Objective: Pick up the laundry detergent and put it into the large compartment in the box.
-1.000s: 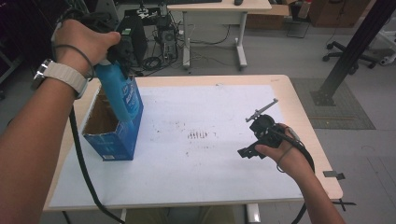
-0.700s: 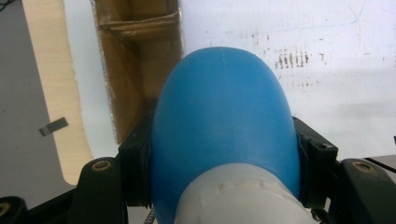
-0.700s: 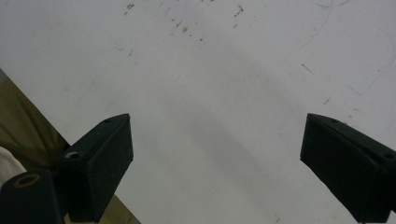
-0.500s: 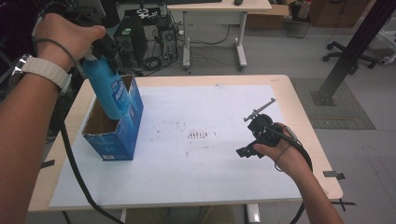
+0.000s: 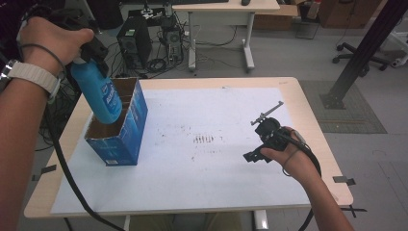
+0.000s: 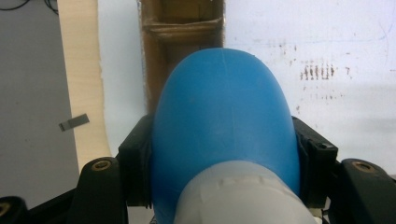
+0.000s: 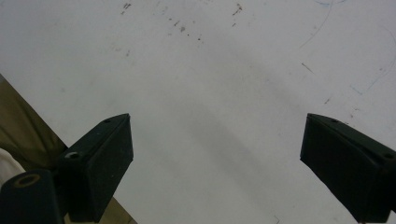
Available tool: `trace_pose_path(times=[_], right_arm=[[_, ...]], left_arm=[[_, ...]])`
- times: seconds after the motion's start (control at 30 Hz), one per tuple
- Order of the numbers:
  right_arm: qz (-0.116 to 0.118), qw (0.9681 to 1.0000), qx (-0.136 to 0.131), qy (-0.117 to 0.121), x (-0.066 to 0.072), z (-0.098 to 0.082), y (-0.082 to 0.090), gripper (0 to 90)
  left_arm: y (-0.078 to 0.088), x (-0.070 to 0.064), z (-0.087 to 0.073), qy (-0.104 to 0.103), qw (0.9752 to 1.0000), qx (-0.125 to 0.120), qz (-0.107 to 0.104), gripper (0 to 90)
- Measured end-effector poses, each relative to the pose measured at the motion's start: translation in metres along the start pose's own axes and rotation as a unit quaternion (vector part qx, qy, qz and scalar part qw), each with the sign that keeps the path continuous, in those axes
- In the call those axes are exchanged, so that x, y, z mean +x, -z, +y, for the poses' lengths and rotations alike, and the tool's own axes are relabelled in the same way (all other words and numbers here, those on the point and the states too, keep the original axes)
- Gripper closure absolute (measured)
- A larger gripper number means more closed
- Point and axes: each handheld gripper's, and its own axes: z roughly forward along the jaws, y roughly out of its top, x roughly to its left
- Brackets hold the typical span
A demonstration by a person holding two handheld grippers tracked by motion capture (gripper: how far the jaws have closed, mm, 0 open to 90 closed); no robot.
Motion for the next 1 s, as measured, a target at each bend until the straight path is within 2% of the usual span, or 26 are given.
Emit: trace_pose_path(times=[0.13, 0.33, 0.47, 1.0], right_arm=[[-0.001, 1.0000, 0.001, -0.002, 0.000, 0.000, 0.000, 9.4], [-0.001, 1.0000, 0.001, -0.004, 0.000, -0.001, 0.000, 9.4], [0.000, 1.0000, 0.002, -0.003, 0.000, -0.001, -0.001, 9.4], [0.001, 1.0000, 0.003, -0.007, -0.001, -0.004, -0.003, 9.4]], left_arm=[[-0.007, 0.004, 0.001, 0.001, 1.0000, 0.001, 0.008, 37.6], [-0.017, 0.010, 0.001, 0.007, 0.9999, 0.001, 0.009, 37.5], [-0.028, 0.012, 0.002, 0.002, 0.9999, 0.004, 0.013, 37.5], [-0.071, 0.020, 0.003, 0.003, 0.9996, 0.025, 0.008, 37.6]])
